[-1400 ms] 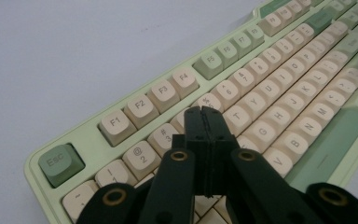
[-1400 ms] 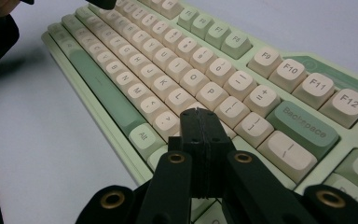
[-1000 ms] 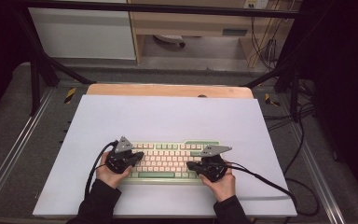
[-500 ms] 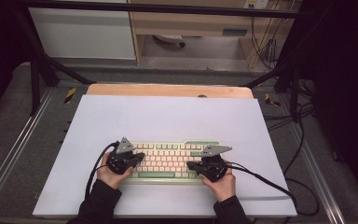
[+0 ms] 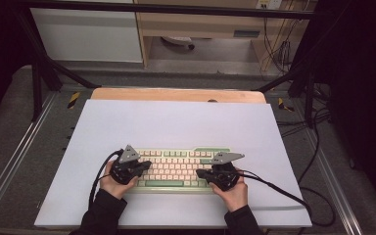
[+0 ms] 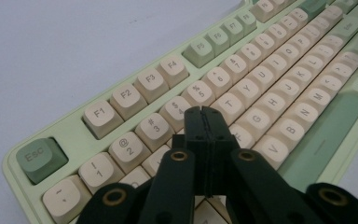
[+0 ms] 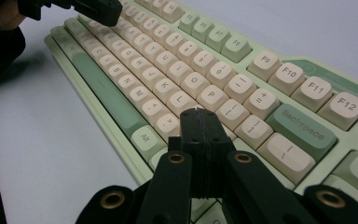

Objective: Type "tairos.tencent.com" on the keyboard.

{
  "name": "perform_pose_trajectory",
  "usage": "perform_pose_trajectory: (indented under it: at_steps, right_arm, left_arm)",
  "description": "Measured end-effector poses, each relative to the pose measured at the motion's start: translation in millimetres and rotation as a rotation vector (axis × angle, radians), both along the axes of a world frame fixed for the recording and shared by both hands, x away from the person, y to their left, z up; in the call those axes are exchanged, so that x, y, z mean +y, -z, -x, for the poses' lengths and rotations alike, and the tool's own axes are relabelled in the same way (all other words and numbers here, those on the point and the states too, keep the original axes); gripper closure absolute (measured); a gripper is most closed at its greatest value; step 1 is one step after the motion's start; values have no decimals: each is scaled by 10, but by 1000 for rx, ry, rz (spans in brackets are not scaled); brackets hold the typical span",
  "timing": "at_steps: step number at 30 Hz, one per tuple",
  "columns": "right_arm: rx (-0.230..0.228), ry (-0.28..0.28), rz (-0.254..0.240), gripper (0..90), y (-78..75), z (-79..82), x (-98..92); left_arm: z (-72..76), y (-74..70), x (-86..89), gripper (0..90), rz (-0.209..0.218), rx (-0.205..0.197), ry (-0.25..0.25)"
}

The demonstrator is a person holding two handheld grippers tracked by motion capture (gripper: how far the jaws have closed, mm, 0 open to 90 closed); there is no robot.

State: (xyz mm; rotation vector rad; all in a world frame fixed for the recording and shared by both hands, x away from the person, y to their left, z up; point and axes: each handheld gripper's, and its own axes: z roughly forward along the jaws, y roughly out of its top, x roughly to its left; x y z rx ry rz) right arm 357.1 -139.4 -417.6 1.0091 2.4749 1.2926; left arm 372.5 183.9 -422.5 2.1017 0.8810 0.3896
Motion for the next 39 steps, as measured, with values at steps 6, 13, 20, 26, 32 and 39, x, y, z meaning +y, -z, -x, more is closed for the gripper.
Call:
perform_pose_trajectory:
  at_steps: [6, 13, 20, 26, 32, 39]
  right_arm:
    - [5, -2, -10, 900, -2, 2, 10]
    - [3, -17, -8, 900, -32, 20, 62]
    - [8, -30, -8, 900, -32, 32, 129]
    - [9, -47, 0, 900, -35, 38, 245]
    - [11, -60, -4, 900, -51, 25, 350]
    - [9, -80, 6, 900, -29, -9, 514]
  left_arm:
    - [51, -39, 67, 899, 11, -3, -3]
    - [108, -58, 139, 899, 18, -7, -14]
    - [148, -64, 211, 899, 24, -8, -25]
    - [195, -50, 264, 898, 26, -5, -29]
    - [230, -40, 304, 899, 26, -6, -32]
    - [238, -27, 351, 898, 29, -1, -40]
